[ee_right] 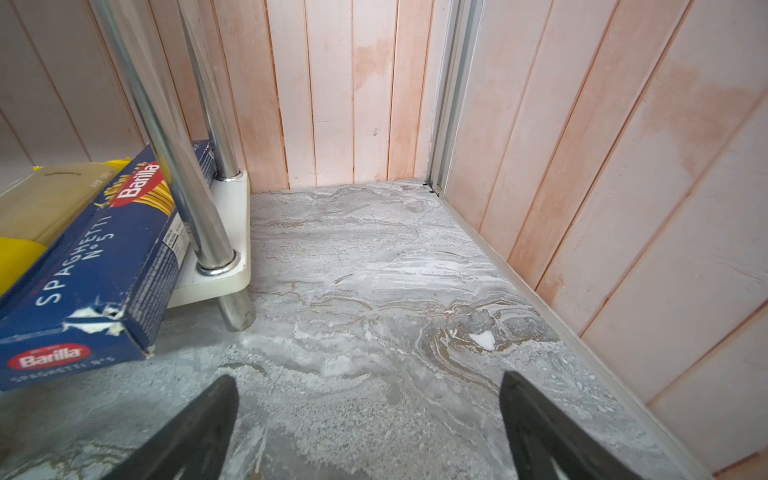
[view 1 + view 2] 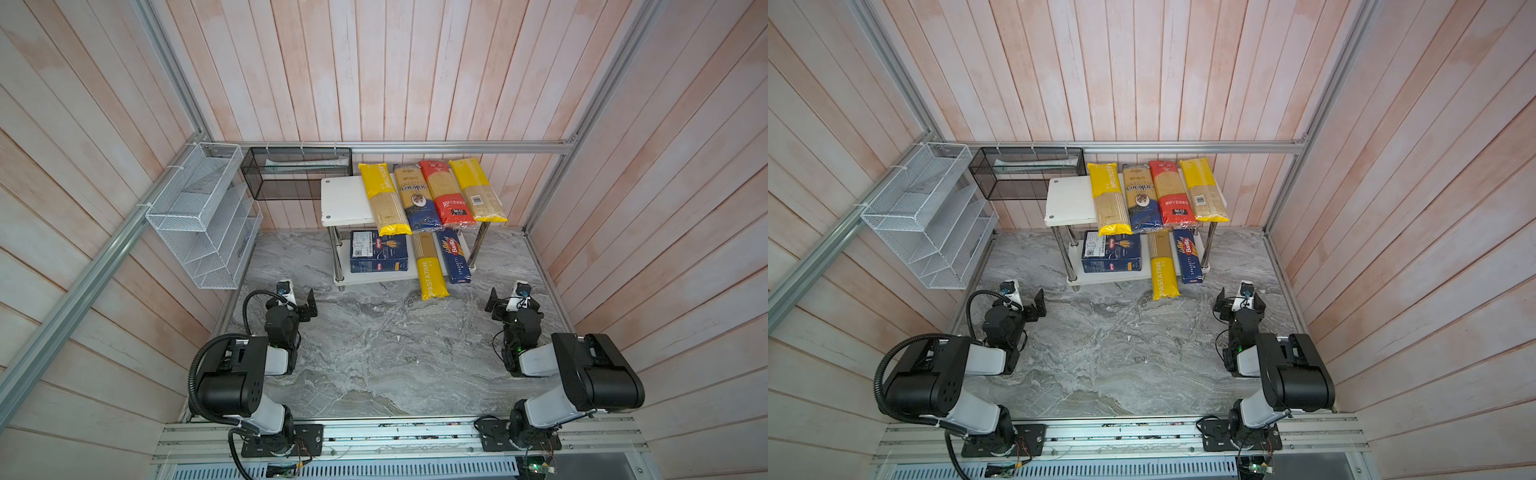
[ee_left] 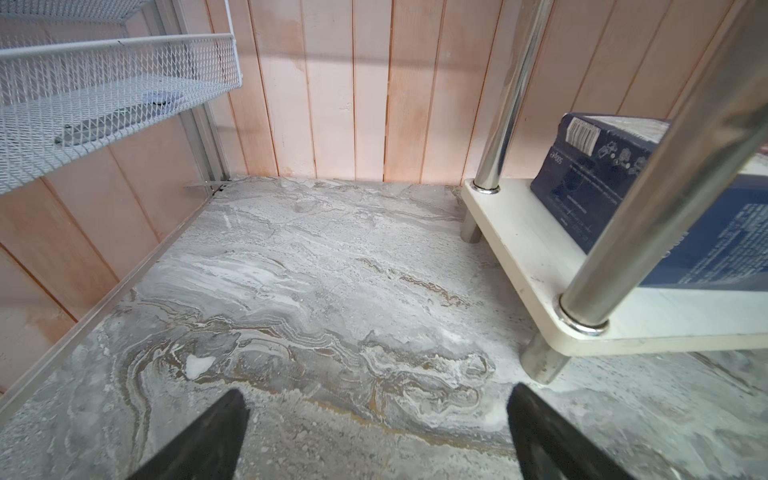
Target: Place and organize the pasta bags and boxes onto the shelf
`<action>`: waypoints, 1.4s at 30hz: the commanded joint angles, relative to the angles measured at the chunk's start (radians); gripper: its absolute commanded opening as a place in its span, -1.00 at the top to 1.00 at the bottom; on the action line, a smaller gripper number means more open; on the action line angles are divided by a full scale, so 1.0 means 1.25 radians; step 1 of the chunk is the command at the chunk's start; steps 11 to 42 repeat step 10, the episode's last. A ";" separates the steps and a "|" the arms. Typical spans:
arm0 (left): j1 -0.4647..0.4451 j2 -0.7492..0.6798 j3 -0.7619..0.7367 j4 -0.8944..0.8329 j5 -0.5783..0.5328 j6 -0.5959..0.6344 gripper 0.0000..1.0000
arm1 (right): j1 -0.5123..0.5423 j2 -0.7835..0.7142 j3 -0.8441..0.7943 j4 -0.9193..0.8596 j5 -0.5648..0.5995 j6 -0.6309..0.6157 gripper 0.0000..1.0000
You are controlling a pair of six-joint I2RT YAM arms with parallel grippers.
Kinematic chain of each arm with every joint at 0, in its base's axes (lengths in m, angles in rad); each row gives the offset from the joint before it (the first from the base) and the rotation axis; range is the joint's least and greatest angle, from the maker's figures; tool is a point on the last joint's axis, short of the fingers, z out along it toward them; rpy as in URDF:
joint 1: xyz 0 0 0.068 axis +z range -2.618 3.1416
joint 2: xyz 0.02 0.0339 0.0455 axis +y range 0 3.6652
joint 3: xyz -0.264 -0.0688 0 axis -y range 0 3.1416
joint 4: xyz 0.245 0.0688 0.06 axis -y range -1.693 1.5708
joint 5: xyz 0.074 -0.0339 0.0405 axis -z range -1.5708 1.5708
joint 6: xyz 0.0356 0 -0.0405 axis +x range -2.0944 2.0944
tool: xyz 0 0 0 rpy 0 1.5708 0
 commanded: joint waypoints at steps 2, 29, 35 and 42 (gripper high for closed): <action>0.003 -0.006 0.012 0.015 0.014 0.012 -0.99 | -0.003 -0.015 0.015 -0.027 -0.010 0.009 -0.96; 0.004 -0.008 0.013 0.015 0.015 0.012 -0.99 | -0.003 -0.014 0.014 -0.023 -0.009 0.010 -0.96; 0.004 -0.008 0.013 0.015 0.015 0.012 -0.99 | -0.003 -0.014 0.014 -0.023 -0.009 0.010 -0.96; 0.004 -0.008 0.013 0.015 0.015 0.012 -0.99 | -0.003 -0.014 0.014 -0.023 -0.009 0.010 -0.96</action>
